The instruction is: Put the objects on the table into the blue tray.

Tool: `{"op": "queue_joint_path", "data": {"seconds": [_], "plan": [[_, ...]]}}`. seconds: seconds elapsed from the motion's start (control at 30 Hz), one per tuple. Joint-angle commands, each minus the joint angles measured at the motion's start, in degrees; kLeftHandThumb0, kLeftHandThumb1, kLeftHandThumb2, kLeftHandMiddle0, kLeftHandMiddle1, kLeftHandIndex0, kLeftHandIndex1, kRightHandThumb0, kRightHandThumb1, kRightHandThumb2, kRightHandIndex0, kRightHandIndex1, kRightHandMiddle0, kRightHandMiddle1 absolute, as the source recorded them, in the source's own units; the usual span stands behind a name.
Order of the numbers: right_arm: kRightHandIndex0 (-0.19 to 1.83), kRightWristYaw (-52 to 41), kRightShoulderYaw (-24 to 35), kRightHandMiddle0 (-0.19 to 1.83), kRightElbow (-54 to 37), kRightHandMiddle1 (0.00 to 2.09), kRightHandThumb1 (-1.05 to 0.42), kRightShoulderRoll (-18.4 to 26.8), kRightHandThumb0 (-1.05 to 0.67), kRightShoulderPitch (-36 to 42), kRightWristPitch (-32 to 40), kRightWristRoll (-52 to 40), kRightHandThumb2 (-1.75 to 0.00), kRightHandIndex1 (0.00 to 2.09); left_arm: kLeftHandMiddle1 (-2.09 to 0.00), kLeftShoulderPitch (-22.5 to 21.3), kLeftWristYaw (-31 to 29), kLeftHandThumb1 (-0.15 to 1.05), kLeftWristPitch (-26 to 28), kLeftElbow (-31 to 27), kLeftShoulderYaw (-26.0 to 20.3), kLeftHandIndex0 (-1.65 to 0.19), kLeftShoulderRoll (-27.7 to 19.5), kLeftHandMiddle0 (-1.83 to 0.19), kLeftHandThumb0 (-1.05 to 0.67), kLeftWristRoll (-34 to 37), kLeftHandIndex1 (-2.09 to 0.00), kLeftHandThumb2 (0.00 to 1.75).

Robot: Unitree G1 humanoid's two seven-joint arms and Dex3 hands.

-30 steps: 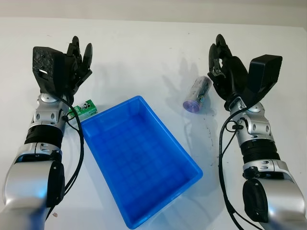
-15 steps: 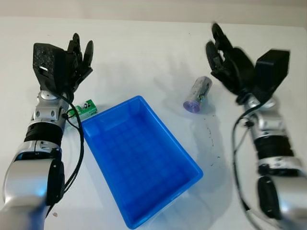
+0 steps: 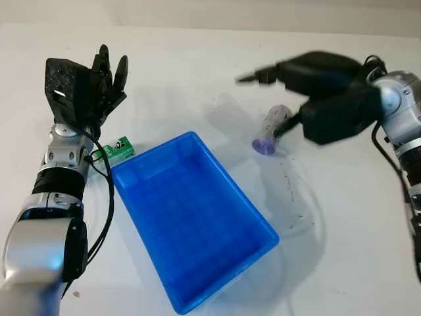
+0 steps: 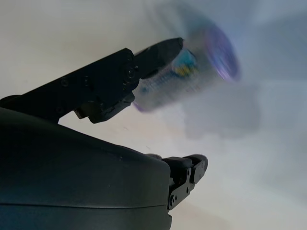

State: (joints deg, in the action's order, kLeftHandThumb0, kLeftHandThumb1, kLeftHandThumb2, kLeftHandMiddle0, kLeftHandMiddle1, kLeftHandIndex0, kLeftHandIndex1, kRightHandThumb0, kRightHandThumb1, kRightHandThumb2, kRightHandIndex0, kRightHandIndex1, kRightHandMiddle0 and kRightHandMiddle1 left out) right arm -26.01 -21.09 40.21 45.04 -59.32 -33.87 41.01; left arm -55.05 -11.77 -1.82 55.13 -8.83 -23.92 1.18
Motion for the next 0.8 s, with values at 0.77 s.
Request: {"op": "queue_joint_path", "data": {"seconds": [0.77], "plan": [[0.58,22.0,-5.3,0.58,17.7,0.13,-0.92,-3.0,-0.16,0.2,-8.8,5.4,-0.06,0.19,0.00,-0.5,-1.2,1.05,-1.3,1.4,0.5,0.19,-0.9,0.19,-0.72,-0.6,0.00,0.64]]}}
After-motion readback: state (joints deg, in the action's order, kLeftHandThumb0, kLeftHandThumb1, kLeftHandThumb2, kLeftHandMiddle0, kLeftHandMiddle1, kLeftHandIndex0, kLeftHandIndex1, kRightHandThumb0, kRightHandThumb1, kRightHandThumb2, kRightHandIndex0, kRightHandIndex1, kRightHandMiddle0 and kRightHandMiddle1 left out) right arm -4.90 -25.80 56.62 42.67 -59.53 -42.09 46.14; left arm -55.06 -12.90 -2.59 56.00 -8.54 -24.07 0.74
